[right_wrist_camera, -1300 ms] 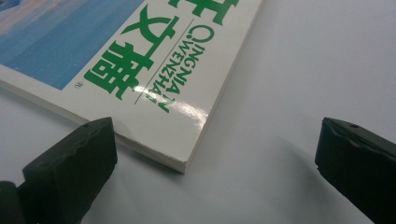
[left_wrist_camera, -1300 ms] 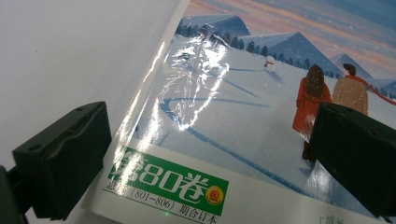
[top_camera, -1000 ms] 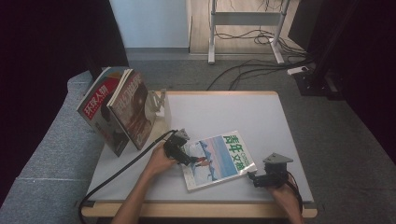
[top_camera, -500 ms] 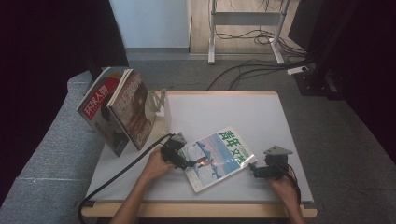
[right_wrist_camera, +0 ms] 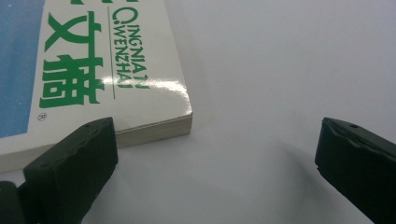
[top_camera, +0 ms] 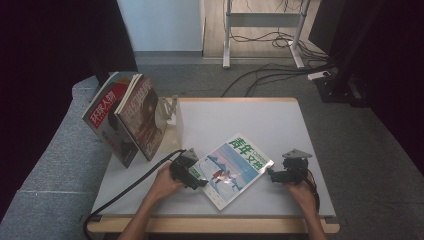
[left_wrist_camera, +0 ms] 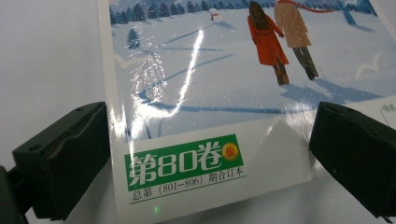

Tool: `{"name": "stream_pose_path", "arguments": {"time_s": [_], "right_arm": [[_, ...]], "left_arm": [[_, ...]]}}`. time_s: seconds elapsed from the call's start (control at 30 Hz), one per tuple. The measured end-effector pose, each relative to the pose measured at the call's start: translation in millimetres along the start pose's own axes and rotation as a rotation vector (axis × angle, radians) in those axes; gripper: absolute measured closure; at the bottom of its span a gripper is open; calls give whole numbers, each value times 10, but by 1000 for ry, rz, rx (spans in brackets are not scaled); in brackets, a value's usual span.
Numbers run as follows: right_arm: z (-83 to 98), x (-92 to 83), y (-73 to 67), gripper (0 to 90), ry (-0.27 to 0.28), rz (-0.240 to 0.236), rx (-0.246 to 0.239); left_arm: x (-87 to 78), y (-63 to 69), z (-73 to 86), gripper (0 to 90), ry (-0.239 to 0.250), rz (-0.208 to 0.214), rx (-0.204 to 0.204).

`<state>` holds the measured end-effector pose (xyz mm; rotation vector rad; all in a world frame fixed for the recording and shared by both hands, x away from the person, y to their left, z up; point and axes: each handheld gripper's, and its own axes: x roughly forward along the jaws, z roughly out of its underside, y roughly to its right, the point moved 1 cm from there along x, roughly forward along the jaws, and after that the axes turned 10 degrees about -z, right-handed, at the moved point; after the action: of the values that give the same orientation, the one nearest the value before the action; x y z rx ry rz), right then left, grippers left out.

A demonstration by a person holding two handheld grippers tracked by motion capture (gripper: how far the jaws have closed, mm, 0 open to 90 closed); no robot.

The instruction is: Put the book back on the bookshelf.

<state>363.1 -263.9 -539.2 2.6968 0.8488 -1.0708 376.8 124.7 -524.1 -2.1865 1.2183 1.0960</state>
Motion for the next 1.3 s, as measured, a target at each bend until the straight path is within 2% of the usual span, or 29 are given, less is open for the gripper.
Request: {"name": "stream_pose_path", "arguments": {"time_s": [0.3, 0.43, 0.6, 0.8, 1.03, 1.2, 1.3], "right_arm": [[-46, 48, 44, 0, 5, 23, 26], [-27, 27, 21, 21, -6, 35, 13], [-20, 33, 41, 12, -3, 42, 33], [-16, 39, 64, 12, -22, 78, 44], [-27, 62, 93, 0, -20, 83, 59], [-74, 103, 117, 0, -28, 93, 60], [-119, 145, 133, 0, -31, 99, 60]], "left_arm": [[-47, 117, 80, 0, 12, 13, 3], [-57, 172, 107, 0, 23, 16, 1], [-71, 248, 122, 0, 16, 17, 17], [-76, 308, 136, 0, 17, 13, 25], [-86, 363, 149, 0, 15, 19, 36], [-104, 414, 173, 0, 17, 48, 43], [-119, 401, 208, 0, 36, 108, 16]]}}
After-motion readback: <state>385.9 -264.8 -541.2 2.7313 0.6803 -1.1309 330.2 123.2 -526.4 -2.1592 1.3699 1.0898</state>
